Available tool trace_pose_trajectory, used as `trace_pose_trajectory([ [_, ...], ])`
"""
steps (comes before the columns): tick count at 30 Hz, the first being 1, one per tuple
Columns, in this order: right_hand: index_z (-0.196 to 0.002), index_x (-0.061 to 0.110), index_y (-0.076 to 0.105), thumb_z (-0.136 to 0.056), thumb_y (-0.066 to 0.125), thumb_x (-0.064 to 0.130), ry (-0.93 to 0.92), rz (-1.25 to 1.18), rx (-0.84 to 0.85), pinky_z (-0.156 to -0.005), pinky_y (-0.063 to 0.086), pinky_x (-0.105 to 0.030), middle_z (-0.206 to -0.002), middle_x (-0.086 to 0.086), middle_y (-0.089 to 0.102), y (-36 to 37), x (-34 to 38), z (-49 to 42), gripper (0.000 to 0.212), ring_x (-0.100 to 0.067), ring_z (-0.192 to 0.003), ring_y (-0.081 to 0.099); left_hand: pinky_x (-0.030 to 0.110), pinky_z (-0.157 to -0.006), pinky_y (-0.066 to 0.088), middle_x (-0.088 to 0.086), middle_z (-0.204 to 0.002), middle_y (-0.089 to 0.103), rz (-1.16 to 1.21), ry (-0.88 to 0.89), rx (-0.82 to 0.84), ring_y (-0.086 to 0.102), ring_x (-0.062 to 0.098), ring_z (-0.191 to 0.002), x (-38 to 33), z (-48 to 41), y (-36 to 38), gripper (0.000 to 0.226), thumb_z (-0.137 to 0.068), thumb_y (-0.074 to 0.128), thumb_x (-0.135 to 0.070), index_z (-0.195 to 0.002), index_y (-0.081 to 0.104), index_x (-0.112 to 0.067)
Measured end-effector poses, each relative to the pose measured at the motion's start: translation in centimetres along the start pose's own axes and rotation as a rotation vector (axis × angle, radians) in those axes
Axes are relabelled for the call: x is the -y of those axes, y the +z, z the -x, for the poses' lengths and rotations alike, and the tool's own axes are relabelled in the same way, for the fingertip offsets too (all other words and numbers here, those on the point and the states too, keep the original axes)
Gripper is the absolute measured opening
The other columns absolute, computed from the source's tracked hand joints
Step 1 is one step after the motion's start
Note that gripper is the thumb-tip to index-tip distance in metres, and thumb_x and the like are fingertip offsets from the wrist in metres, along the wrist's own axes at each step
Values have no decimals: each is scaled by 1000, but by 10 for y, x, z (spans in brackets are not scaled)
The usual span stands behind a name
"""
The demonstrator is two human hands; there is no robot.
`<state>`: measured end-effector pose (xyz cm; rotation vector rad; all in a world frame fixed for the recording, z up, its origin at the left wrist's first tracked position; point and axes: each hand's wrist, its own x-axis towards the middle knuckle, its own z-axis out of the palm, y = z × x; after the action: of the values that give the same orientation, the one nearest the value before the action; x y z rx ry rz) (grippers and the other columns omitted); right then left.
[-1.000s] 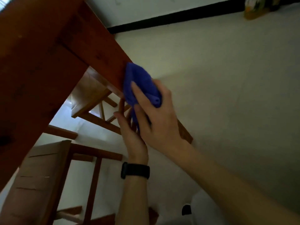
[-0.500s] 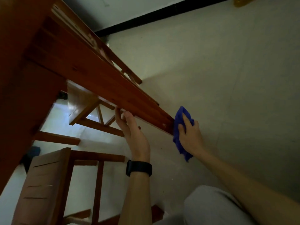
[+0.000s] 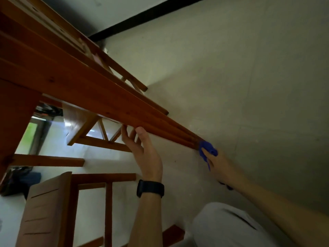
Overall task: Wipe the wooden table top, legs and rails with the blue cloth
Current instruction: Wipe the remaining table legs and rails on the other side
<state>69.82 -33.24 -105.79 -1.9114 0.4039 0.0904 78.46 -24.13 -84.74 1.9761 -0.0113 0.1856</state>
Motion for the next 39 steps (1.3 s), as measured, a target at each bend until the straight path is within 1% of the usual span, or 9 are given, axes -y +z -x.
trace_pose_trajectory([
  [3, -147, 23, 42, -102, 45, 23, -133, -67, -274, -73, 41, -22, -110, -13, 53, -5, 25, -10, 45, -9, -82, 45, 13, -78, 43, -33, -124, 46, -39, 17, 45, 51, -22, -103, 0, -2, -4, 36, -94, 37, -61, -123, 19, -71],
  [9, -152, 12, 28, -104, 33, 30, -577, 67, -426, -90, 43, -25, -133, -14, 37, 11, 96, -22, 51, -21, -102, 49, 15, -78, 43, -31, -123, 47, -74, 23, 32, 52, -22, -103, 3, -5, -5, 39, -94, 39, -57, -125, 18, -70],
  [15, -149, 25, 32, -102, 42, 29, 54, -91, -55, -69, 50, -23, -130, -7, 52, 1, 32, -13, 47, -10, -93, 60, 12, -75, 43, -27, -123, 50, -80, 20, 5, 53, -19, -103, 0, -2, -2, 41, -92, 37, -59, -128, 19, -66],
  [17, -148, 19, 37, -104, 40, 27, 57, -159, -126, -59, 41, -16, -113, -4, 54, -7, 53, -14, 45, -2, -80, 56, 15, -76, 43, -30, -122, 48, -73, 25, 17, 52, -23, -101, 0, -2, -3, 41, -92, 37, -59, -128, 19, -66],
  [22, -151, 21, 31, -102, 35, 34, -517, -41, -436, -75, 40, -19, -119, -12, 47, -31, 156, -14, 51, -6, -84, 42, 26, -88, 46, -28, -128, 50, 6, -16, 65, 54, -11, -112, 2, -4, -9, 59, -92, 41, -59, -146, 23, -46],
  [26, -150, 24, 29, -96, 55, 20, -879, 93, -455, -88, 46, -30, -125, -16, 47, -35, 184, -17, 60, -23, -103, 52, 42, -102, 48, -6, -140, 53, 42, -30, 83, 57, 10, -121, 2, -5, -20, 47, -104, 31, -47, -149, 31, -34],
  [31, -138, 62, 27, -98, 46, 26, -657, 6, -249, -105, 42, -27, -138, 7, 48, -12, 125, -16, 57, -9, -126, 46, 42, -110, 39, -11, -148, 46, 5, -40, 75, 51, -3, -124, -8, 2, -19, 56, -96, 29, -59, -150, 28, -43],
  [34, -148, 51, 13, -95, 44, 25, -558, 253, -140, -94, 45, -27, -140, -5, 45, 7, 61, -8, 67, -27, -119, 53, 44, -113, 36, -14, -150, 41, 11, -48, 81, 47, -14, -120, -13, 6, -16, 49, -100, 28, -56, -148, 26, -48],
  [39, -148, 32, 34, -100, 48, 27, -546, 4, -315, -83, 44, -14, -126, -1, 47, -5, 90, -4, 51, -6, -95, 51, 34, -107, 38, -22, -146, 44, 1, -45, 117, 45, 0, -131, -5, 3, -21, 61, -89, 37, -63, -147, 28, -50],
])
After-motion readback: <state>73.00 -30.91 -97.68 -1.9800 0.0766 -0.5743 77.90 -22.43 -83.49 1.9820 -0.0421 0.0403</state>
